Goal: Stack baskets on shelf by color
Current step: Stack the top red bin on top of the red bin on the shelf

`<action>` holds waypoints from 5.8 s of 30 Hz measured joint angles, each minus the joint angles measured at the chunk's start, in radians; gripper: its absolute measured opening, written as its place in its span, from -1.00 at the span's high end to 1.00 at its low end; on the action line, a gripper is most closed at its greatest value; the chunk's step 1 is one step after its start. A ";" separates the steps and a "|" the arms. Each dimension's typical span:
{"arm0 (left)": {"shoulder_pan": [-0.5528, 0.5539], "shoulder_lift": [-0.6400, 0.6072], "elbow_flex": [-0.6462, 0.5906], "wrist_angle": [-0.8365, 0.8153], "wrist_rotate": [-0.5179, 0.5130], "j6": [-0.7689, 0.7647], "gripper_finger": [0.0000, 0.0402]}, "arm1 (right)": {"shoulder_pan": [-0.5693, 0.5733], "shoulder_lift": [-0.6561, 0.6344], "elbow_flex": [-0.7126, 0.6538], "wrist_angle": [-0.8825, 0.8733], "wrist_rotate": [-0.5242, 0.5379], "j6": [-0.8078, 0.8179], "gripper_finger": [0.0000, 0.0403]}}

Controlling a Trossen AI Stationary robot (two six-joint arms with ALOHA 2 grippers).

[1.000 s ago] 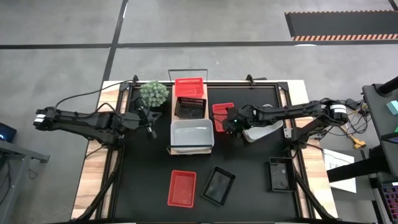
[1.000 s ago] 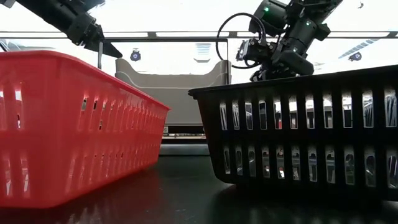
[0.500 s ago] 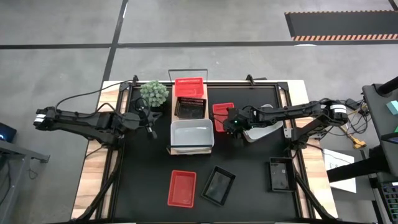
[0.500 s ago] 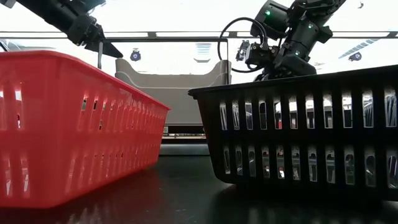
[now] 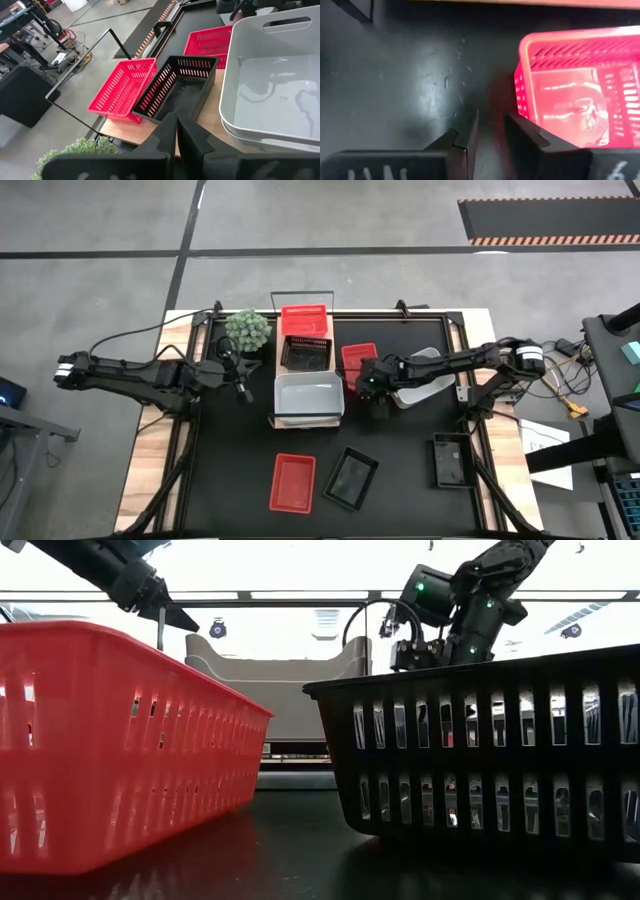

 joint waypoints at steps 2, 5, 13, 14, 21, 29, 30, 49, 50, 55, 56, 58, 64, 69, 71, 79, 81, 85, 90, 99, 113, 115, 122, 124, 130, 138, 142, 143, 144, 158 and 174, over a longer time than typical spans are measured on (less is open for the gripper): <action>0.000 0.000 0.000 0.001 0.000 0.000 1.00 | 0.000 0.009 0.000 0.000 0.000 0.000 0.61; 0.000 0.000 0.000 0.000 0.000 0.003 1.00 | 0.000 0.014 0.000 -0.001 -0.002 0.002 0.65; 0.000 0.003 0.000 0.001 0.000 0.004 1.00 | 0.000 -0.048 0.000 -0.002 -0.013 0.010 0.50; 0.000 0.003 0.000 0.001 0.000 0.004 1.00 | 0.000 -0.056 0.000 -0.002 -0.006 0.010 0.45; 0.000 0.005 0.000 0.007 0.000 0.006 1.00 | -0.003 -0.082 0.000 0.005 0.070 -0.028 0.19; 0.000 0.006 0.000 0.020 0.000 0.012 1.00 | -0.011 -0.066 0.000 0.006 0.099 -0.085 0.16; 0.000 0.006 0.000 0.027 0.001 0.020 1.00 | -0.013 -0.059 0.000 0.006 0.099 -0.089 0.17; 0.000 0.007 0.000 0.043 0.000 0.033 1.00 | -0.035 -0.043 0.000 0.028 0.098 -0.100 0.93; 0.000 0.007 0.000 0.043 0.000 0.033 1.00 | -0.035 -0.048 0.002 0.022 0.098 -0.100 0.93; 0.000 0.007 0.000 0.043 0.000 0.033 1.00 | -0.035 -0.084 0.047 -0.064 0.098 -0.109 0.93; 0.000 0.008 0.000 0.043 0.000 0.033 1.00 | -0.035 -0.094 0.061 -0.091 0.099 -0.115 0.93; 0.000 0.009 0.000 0.043 0.000 0.034 1.00 | -0.035 -0.114 0.091 -0.137 0.098 -0.122 0.93; 0.000 0.011 0.000 0.043 0.000 0.034 1.00 | -0.035 -0.185 0.214 -0.291 0.099 -0.161 0.94; 0.000 0.011 0.000 0.043 0.000 0.034 1.00 | -0.035 -0.217 0.327 -0.392 0.099 -0.245 0.94; 0.000 0.011 0.000 0.043 0.000 0.034 1.00 | -0.035 -0.219 0.369 -0.444 0.101 -0.309 0.94; 0.000 0.011 0.000 0.043 0.000 0.036 1.00 | -0.035 -0.209 0.458 -0.532 0.121 -0.663 0.94; 0.000 0.012 0.000 0.043 0.000 0.052 1.00 | -0.035 -0.209 0.460 -0.530 0.159 -0.793 0.94; 0.000 0.013 0.000 0.053 0.001 0.078 1.00 | -0.063 -0.209 0.460 -0.478 0.146 -0.966 0.94; 0.000 0.008 0.000 0.059 0.000 0.088 1.00 | -0.163 -0.209 0.460 -0.421 -0.107 -1.095 0.94; 0.001 0.004 0.000 0.135 0.000 0.185 1.00 | -0.363 -0.179 0.460 -0.249 -0.495 -1.263 0.94; 0.001 0.002 0.003 0.268 0.000 0.357 1.00 | -0.472 0.036 0.461 -0.035 -0.613 -1.501 0.94; 0.001 0.002 0.003 0.267 0.000 0.366 1.00 | -0.475 0.061 0.461 0.014 -0.611 -1.502 0.94; 0.001 0.004 0.003 0.352 0.004 0.400 1.00 | -0.469 0.091 0.468 0.030 -0.612 -1.556 0.94; 0.001 0.014 0.007 0.377 0.026 0.415 1.00 | -0.463 0.090 0.486 -0.003 -0.616 -1.551 0.94; 0.001 0.085 0.033 0.508 0.107 0.474 1.00 | -0.430 0.087 0.575 -0.174 -0.619 -1.548 0.94; 0.010 0.257 0.234 0.334 0.234 0.469 0.86 | -0.421 0.087 0.669 -0.334 -0.617 -1.547 0.94; 0.029 0.355 0.353 0.232 0.281 0.454 0.56 | -0.420 0.087 0.675 -0.394 -0.617 -1.547 0.94; 0.037 0.380 0.383 0.202 0.281 0.454 0.47 | -0.417 0.087 0.675 -0.413 -0.617 -1.548 0.94; 0.048 0.407 0.411 0.173 0.285 0.454 0.39 | -0.414 0.087 0.675 -0.430 -0.617 -1.550 0.94; 0.282 0.655 0.586 0.025 0.603 0.505 0.10 | -0.368 0.087 0.673 -0.459 -0.617 -1.543 0.94; 0.373 0.728 0.587 0.017 0.767 0.496 0.51 | -0.369 0.087 0.673 -0.464 -0.609 -1.534 0.94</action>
